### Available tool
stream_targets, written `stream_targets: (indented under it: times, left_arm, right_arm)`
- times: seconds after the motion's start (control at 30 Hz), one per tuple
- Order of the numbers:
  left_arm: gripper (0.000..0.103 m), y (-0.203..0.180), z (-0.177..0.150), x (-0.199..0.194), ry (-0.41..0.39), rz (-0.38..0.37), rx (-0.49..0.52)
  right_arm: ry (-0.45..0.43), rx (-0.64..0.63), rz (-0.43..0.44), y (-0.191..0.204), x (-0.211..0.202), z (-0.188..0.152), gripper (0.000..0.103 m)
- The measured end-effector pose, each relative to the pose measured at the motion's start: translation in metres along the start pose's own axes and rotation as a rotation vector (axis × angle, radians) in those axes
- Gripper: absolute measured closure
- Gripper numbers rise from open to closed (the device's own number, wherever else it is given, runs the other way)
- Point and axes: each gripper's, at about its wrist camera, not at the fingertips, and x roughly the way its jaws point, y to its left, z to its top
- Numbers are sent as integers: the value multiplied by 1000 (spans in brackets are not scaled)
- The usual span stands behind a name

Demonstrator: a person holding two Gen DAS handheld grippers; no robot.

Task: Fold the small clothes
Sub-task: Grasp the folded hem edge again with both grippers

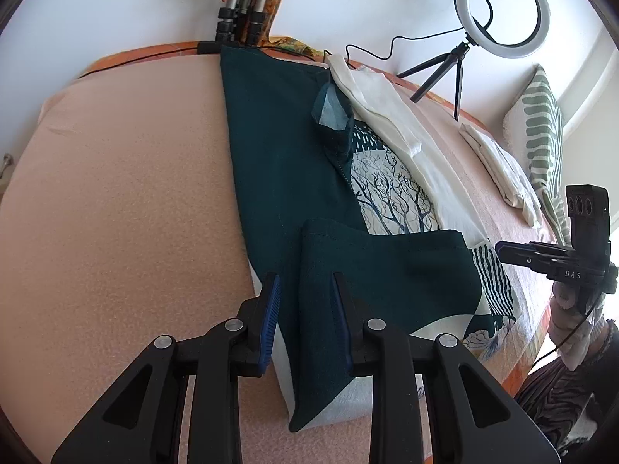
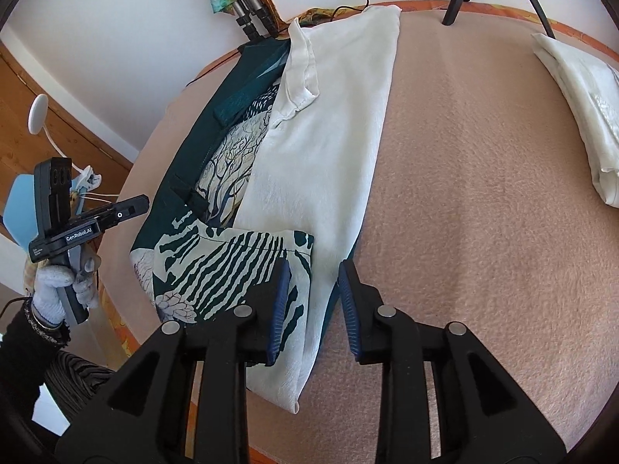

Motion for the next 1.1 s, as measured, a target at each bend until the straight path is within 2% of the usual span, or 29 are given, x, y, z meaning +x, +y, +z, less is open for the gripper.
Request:
stream_targets:
  times: [0.2, 0.47, 0.5, 0.53, 0.57, 0.67, 0.73, 0.8, 1.0, 1.1]
  left_arm:
    - [79, -9, -3, 11, 25, 10, 36]
    - [79, -13, -5, 13, 4, 34, 71]
    - [82, -14, -5, 13, -2, 44, 77]
    - [96, -14, -6, 12, -9, 43, 79]
    - [100, -13, -7, 12, -14, 38, 76]
    - [102, -12, -10, 6, -37, 25, 74]
    - [102, -12, -13, 0, -49, 17, 73]
    - [103, -11, -15, -9, -66, -7, 66]
    - [103, 2, -21, -25, -127, 56, 31]
    - [103, 11, -23, -18, -115, 60, 4]
  right_arm:
    - [13, -38, -6, 5, 7, 3, 75]
    - [24, -108, -67, 18, 16, 2, 75]
    - [23, -116, -72, 20, 16, 2, 75]
    - [21, -124, -77, 22, 16, 1, 75]
    - [19, -133, -85, 24, 17, 1, 77]
    - [20, -169, -108, 29, 19, 0, 91]
    - [17, -179, -114, 32, 18, -1, 94]
    - [10, -188, -119, 34, 16, -2, 96]
    - [-54, -204, -139, 37, 0, 4, 97]
    - [-82, -172, -159, 27, -1, 12, 97]
